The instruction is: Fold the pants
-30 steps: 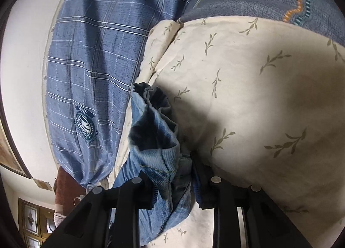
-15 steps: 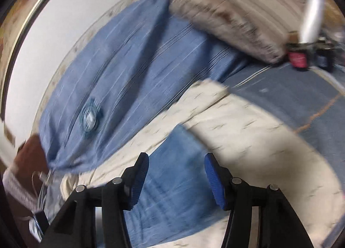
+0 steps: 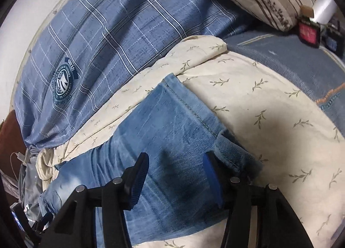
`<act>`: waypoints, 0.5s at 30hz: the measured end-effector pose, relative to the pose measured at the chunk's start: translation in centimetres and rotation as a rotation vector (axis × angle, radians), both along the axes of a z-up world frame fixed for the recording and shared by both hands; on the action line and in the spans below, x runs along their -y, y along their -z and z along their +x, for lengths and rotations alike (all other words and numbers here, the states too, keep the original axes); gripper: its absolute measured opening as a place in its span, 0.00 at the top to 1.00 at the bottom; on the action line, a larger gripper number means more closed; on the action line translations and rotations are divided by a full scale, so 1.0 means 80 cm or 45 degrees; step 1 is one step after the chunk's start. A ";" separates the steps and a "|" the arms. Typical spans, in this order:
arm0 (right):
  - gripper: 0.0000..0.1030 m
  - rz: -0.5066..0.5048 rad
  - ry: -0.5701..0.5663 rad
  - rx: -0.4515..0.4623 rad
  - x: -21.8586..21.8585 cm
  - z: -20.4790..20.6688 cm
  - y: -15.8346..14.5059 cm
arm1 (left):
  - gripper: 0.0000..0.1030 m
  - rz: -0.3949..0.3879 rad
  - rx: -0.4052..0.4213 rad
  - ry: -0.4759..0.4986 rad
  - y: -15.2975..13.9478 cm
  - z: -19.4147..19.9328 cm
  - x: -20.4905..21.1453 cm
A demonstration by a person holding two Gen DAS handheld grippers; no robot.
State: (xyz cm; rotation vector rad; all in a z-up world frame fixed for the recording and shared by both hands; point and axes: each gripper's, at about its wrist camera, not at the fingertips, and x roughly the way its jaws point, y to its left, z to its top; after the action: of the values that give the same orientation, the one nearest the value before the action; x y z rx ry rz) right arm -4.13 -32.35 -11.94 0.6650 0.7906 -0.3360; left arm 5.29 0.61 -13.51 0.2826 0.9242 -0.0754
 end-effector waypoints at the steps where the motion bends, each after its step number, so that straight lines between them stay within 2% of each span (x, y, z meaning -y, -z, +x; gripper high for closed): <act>1: 0.46 0.001 -0.002 0.024 -0.002 0.001 -0.004 | 0.18 -0.030 0.006 -0.005 -0.004 -0.001 -0.002; 6: 0.45 -0.128 -0.086 0.149 -0.028 0.022 -0.035 | 0.18 -0.064 0.113 -0.048 -0.027 -0.006 -0.013; 11: 0.45 -0.045 -0.107 0.110 -0.029 0.068 -0.017 | 0.18 -0.059 0.154 -0.128 -0.033 0.002 -0.034; 15: 0.46 -0.093 -0.104 0.037 -0.030 0.105 -0.002 | 0.18 -0.051 0.159 -0.216 -0.032 0.010 -0.058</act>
State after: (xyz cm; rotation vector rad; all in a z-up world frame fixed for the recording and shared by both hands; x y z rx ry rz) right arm 4.26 -29.91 -11.80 0.5662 0.7720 -0.2792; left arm 6.11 5.28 -10.96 0.1690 0.8184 0.0795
